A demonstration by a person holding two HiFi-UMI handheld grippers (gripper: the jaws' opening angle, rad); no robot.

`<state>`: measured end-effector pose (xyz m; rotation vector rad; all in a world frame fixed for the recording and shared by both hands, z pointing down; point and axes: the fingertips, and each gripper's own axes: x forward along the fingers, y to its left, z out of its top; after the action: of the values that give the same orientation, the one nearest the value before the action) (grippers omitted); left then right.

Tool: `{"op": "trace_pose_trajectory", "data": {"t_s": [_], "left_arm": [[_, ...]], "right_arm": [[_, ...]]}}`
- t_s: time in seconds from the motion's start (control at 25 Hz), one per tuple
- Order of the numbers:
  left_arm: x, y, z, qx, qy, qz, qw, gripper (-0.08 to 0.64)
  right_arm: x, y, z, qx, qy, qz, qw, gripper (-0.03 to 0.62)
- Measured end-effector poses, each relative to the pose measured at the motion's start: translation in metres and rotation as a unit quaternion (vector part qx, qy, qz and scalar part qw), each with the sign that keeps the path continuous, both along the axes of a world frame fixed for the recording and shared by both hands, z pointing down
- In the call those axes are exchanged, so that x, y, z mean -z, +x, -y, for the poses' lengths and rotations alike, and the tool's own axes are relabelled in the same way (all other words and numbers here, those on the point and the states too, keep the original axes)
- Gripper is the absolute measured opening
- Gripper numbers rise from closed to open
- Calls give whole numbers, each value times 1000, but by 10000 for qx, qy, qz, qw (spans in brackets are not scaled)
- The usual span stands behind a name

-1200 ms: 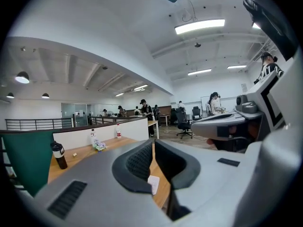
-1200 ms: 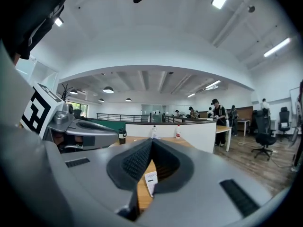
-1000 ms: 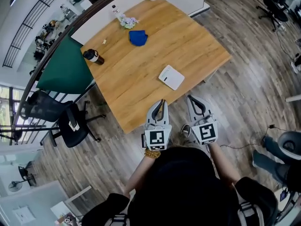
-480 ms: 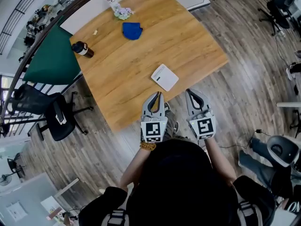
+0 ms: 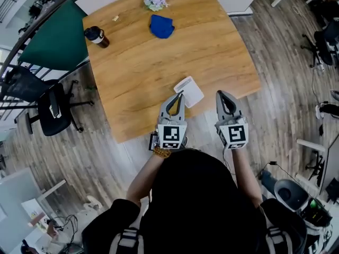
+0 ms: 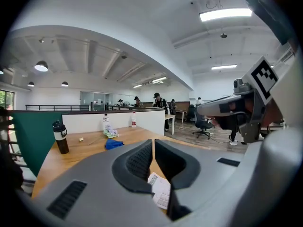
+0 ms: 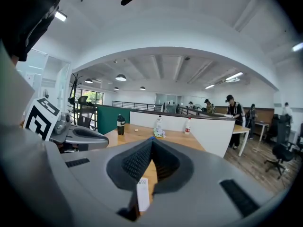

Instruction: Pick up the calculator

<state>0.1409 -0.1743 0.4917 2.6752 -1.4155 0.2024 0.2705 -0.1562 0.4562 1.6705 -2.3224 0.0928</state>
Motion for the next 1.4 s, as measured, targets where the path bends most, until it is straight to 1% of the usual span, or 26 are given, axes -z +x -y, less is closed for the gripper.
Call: {"op": "trace_pose_trajectory", "data": {"t_s": [0.2, 0.36, 0.44, 0.56, 0.8, 1.0, 1.12, 1.2, 1.32, 1.4], "left_arm": [[-5, -21, 26, 213, 26, 18, 9998, 35], [-15, -36, 38, 362, -31, -6, 9993, 35], [-22, -41, 43, 393, -98, -16, 9992, 35], [-38, -41, 45, 420, -291, -13, 9987, 35], [-79, -35, 45, 684, -835, -34, 9942, 37], [-107, -25, 41, 933, -1343, -111, 9865, 37], [-128, -18, 44, 1033, -1661, -283, 9803, 37], [-145, -11, 45, 1076, -1935, -428, 9742, 37], [-166, -8, 46, 1217, -2253, -551, 9651, 38], [-179, -8, 46, 1349, -2491, -672, 9567, 38]], "right_arm": [[-10, -7, 34, 257, -310, -141, 9991, 6], [-7, -18, 56, 472, -110, -115, 9988, 6], [-15, -15, 65, 481, -179, -159, 9986, 6], [-28, -12, 72, 540, -410, -185, 9975, 6], [-69, -17, 82, 942, -870, -228, 9915, 6], [-103, -28, 87, 1371, -1298, -179, 9818, 29], [-125, -28, 92, 1510, -1518, -170, 9767, 50], [-139, -28, 93, 1596, -1726, -113, 9719, 62], [-161, -32, 90, 1765, -1976, -110, 9642, 91], [-175, -33, 91, 1807, -2100, -120, 9608, 104]]}}
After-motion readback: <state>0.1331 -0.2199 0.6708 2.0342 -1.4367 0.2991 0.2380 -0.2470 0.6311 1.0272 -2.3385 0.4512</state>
